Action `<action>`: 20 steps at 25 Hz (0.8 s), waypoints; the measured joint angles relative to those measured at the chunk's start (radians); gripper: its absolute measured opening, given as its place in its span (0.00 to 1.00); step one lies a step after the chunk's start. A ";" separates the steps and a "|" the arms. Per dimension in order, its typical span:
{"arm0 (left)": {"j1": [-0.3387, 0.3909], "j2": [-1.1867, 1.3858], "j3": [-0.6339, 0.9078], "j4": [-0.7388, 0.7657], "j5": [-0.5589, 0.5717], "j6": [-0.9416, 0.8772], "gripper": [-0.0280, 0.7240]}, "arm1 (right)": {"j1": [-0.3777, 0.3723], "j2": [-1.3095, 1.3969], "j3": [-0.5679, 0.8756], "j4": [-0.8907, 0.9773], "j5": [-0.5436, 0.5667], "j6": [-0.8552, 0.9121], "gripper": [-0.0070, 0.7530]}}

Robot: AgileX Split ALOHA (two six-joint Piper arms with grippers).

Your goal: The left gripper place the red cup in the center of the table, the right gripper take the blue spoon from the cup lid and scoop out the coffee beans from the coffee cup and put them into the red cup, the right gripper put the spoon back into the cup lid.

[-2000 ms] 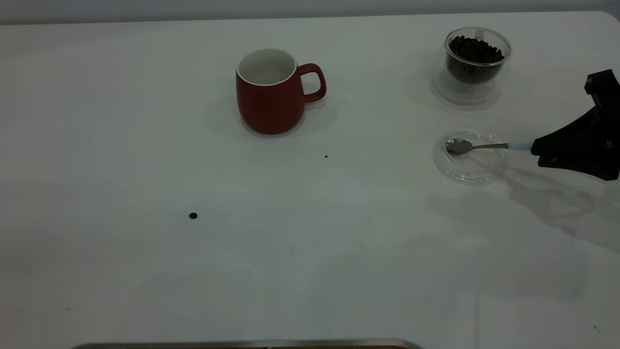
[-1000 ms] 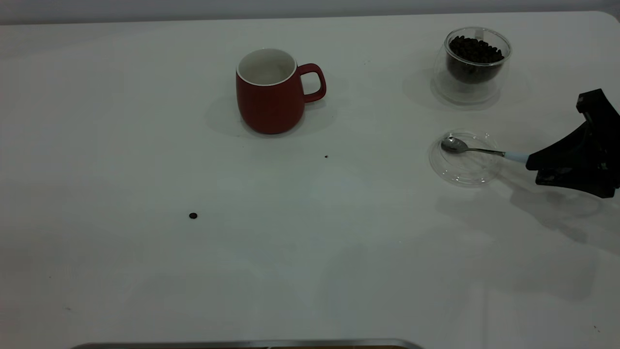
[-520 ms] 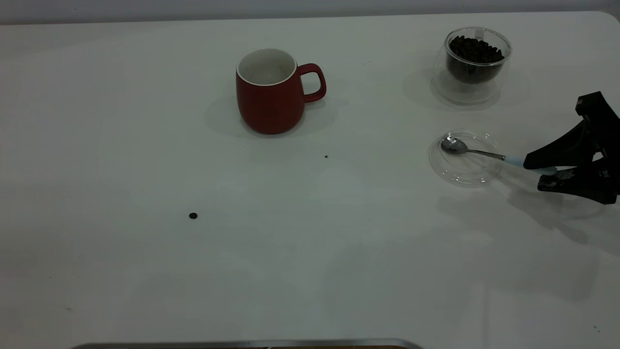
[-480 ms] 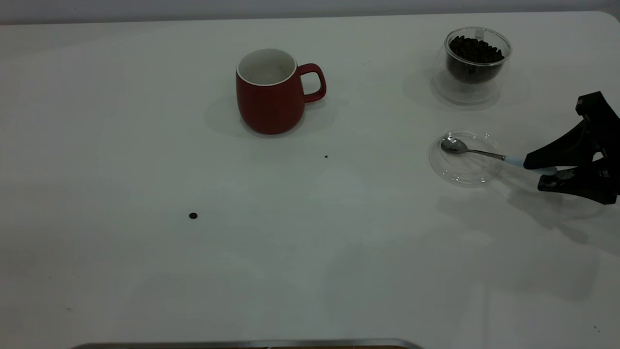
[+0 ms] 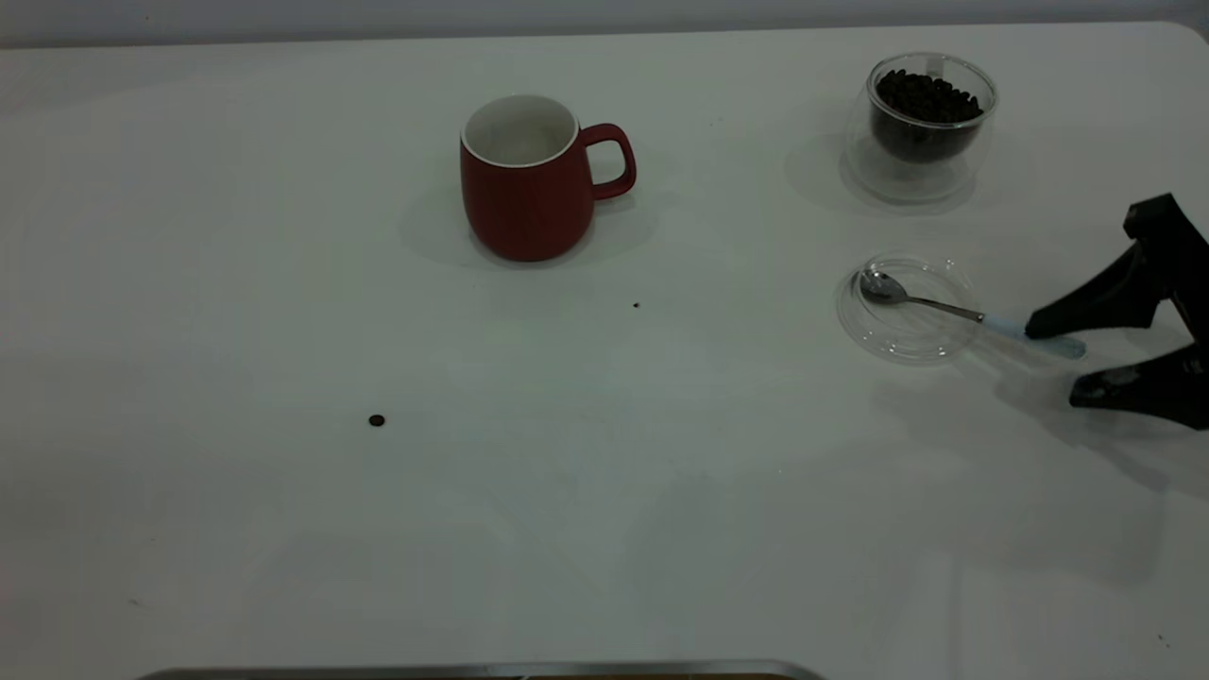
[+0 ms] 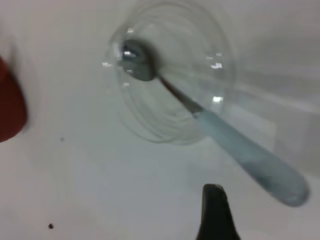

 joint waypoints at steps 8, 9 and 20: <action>0.000 0.000 0.000 0.000 0.000 0.000 0.82 | 0.000 -0.193 0.020 -0.134 -0.141 0.142 0.74; 0.000 0.000 0.000 0.000 0.000 0.000 0.82 | 0.000 -0.258 0.029 -0.162 -0.156 0.171 0.74; 0.000 0.000 0.000 0.000 0.000 0.000 0.82 | 0.000 -1.074 0.071 -0.845 -0.024 0.589 0.73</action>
